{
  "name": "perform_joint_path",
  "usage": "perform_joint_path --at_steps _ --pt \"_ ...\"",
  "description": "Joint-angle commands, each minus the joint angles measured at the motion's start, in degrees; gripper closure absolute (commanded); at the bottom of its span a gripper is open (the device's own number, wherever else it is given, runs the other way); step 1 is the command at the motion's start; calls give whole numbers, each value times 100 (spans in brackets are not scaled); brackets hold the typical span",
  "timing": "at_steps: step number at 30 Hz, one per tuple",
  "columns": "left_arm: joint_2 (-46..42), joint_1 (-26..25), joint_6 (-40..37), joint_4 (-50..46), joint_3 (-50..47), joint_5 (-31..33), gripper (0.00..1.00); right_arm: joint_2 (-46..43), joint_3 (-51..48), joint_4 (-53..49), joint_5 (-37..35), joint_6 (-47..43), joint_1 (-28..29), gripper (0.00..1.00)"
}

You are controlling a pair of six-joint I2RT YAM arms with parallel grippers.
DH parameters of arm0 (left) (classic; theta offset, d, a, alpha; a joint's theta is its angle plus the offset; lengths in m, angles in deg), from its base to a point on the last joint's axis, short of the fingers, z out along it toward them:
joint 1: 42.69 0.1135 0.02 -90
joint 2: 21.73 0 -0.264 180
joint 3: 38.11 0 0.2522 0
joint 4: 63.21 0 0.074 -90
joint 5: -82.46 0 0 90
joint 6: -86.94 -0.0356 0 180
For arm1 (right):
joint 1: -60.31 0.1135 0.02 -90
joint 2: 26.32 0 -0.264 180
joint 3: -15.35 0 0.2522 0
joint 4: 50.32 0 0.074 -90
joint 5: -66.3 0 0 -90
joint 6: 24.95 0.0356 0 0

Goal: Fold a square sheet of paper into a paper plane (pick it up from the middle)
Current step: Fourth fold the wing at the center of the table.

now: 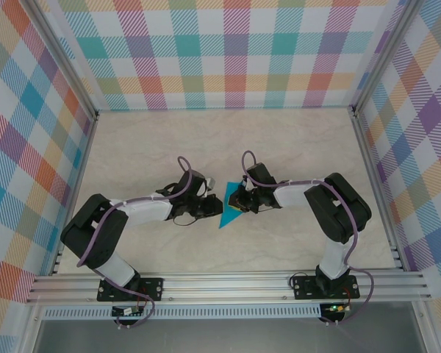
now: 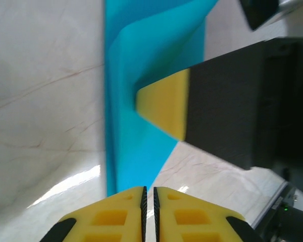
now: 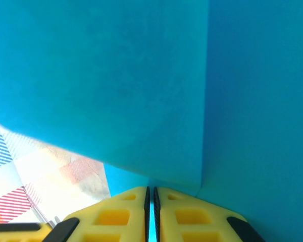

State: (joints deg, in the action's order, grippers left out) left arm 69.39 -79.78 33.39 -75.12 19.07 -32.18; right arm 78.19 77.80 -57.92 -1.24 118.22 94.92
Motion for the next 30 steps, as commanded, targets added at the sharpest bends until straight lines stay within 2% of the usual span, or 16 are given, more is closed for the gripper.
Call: perform_joint_path --at_steps 1,4,10,21,30 --pt "66 8 107 213 136 -332 87 -45 -96 -326 -207 18 -16 86" --pt "314 -1 141 414 158 -717 88 -27 -104 -325 -206 27 -16 86" --pt "723 -30 186 713 30 -1021 88 1 -113 -325 -189 27 -16 86" --pt "916 -27 -56 260 -401 -648 90 17 -134 -341 -216 19 -16 86" --pt "526 -27 -92 186 -554 -702 89 79 -148 -359 -218 29 -16 87"
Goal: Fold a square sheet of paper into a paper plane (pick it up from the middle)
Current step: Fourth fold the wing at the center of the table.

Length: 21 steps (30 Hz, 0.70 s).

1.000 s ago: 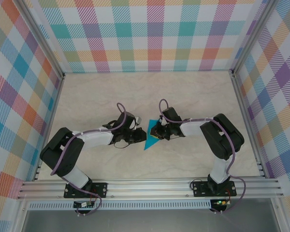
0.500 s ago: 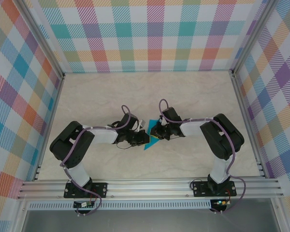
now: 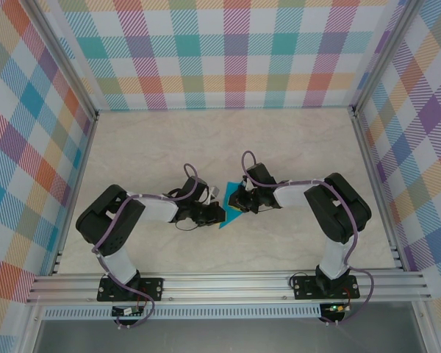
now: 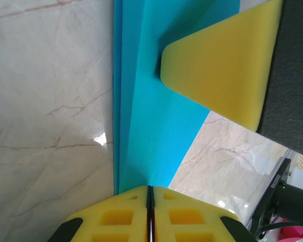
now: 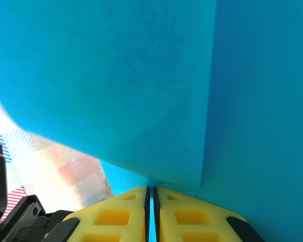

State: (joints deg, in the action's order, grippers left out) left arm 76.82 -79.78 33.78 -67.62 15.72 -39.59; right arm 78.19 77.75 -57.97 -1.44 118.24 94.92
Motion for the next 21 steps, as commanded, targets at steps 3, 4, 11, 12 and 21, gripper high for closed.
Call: perform_joint_path --at_steps 3,4,11,12,21 --pt "-461 -27 -124 -534 -183 -105 88 79 -133 -351 -178 22 -16 87" --pt "-513 -27 -138 -571 -161 -120 88 79 -131 -348 -179 18 -16 87" --pt "-533 -36 -89 -345 -118 -337 86 88 -133 -339 -162 0 -15 87" --pt "-497 -29 -97 -358 -111 -337 86 92 -137 -348 -161 -1 -16 87" --pt "-160 -41 -257 -606 -276 -46 87 125 -141 -351 -163 -5 -16 87"
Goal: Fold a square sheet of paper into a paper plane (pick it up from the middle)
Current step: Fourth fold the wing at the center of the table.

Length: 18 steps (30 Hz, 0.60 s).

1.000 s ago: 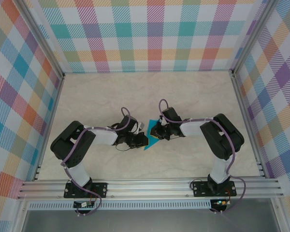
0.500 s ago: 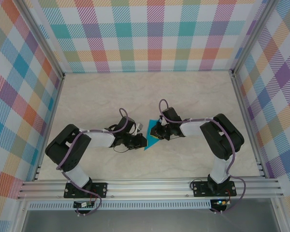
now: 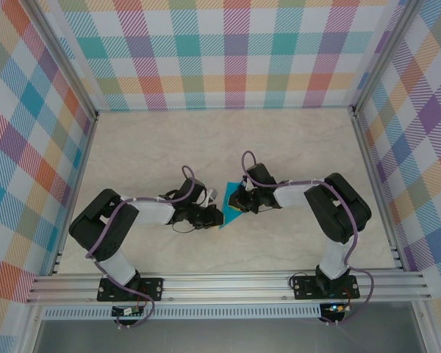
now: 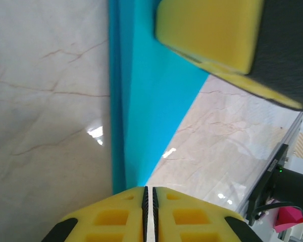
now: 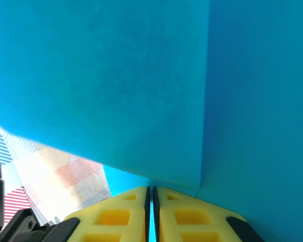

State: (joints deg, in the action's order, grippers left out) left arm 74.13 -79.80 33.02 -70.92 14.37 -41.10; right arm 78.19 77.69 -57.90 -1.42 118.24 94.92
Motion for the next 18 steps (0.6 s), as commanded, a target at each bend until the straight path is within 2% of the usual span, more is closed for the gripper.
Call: perform_joint_path --at_steps 1,10,18 --pt "131 -42 -180 -308 -170 166 87 123 -125 -354 -163 -9 -15 86" --pt "-55 -38 -169 -577 -518 505 89 136 -123 -371 -180 -10 -15 87" --pt "-732 -43 35 -292 -689 286 89 140 -114 -383 -165 -6 -15 87"
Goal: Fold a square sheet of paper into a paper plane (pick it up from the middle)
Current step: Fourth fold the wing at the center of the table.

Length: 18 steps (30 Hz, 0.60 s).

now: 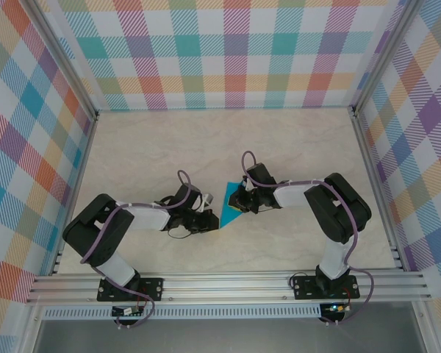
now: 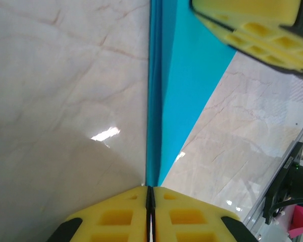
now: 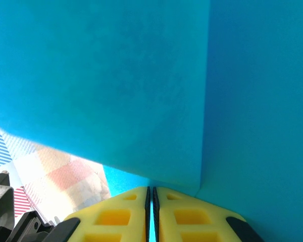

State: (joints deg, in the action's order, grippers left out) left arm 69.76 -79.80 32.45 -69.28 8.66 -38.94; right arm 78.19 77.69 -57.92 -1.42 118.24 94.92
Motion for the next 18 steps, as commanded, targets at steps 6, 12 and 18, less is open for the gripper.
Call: perform_joint_path --at_steps 6,12,18 --pt "-652 -43 168 -575 287 345 87 124 -107 -387 -179 -7 -16 87" --pt "-72 -68 178 -250 862 134 86 138 -118 -366 -172 15 -16 87" --pt "625 -69 141 -182 1250 401 87 118 -126 -386 -172 9 -16 87"
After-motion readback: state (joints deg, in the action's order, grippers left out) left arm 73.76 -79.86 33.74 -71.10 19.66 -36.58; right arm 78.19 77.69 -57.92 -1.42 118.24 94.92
